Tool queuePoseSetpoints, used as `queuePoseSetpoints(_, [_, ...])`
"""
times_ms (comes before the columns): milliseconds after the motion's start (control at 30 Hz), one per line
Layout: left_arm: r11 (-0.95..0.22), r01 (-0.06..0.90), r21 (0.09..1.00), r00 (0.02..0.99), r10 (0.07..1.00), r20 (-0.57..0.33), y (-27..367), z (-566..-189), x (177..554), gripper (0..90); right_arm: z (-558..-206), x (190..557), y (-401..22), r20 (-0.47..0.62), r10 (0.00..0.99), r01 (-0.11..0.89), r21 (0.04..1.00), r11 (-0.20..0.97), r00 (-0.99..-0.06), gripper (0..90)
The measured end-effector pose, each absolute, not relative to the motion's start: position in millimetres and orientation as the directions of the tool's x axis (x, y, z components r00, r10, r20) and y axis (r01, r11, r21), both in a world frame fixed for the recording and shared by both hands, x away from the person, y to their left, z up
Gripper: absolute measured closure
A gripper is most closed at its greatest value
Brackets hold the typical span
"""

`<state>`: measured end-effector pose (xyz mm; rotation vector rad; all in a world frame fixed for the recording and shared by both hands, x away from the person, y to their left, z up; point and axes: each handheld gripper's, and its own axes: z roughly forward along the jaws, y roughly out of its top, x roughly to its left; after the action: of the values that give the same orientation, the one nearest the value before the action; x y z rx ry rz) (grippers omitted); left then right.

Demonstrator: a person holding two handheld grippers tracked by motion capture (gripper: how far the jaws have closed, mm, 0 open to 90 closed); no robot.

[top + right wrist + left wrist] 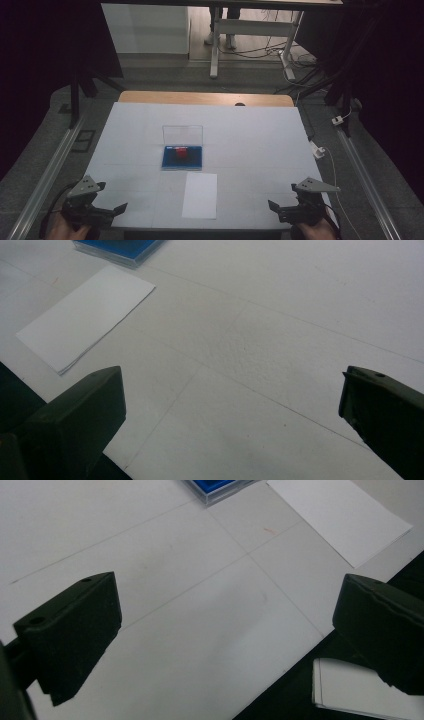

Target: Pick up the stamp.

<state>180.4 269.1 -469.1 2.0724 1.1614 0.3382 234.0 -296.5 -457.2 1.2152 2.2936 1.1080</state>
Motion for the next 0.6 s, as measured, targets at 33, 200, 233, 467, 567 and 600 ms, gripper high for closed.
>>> queuePoseSetpoints(33, [-0.331,0.628,0.705,0.563,0.819,-0.116,269,-469,181,0.0,-457,234,-296,0.074,0.805,0.559,0.756,0.340,-0.589,0.0])
queuePoseSetpoints(200, [-0.343,0.596,0.726,0.595,0.796,-0.113,266,-468,185,0.0,-457,234,-296,0.069,0.803,0.559,0.752,0.348,-0.592,0.0])
queuePoseSetpoints(233, [-0.347,0.591,0.729,0.602,0.791,-0.111,266,-468,186,0.0,-457,234,-296,0.069,0.803,0.559,0.752,0.348,-0.592,0.0])
queuePoseSetpoints(467, [-0.347,0.574,0.742,0.618,0.778,-0.114,262,-468,193,0.0,-457,235,-296,0.074,0.801,0.562,0.751,0.347,-0.594,0.0])
queuePoseSetpoints(567, [-0.352,0.557,0.752,0.629,0.771,-0.105,258,-466,197,0.1,-458,234,-296,0.072,0.800,0.558,0.753,0.349,-0.596,0.0])
queuePoseSetpoints(600, [-0.352,0.555,0.754,0.631,0.768,-0.106,257,-466,198,0.1,-457,234,-296,0.069,0.799,0.558,0.752,0.352,-0.598,0.0])
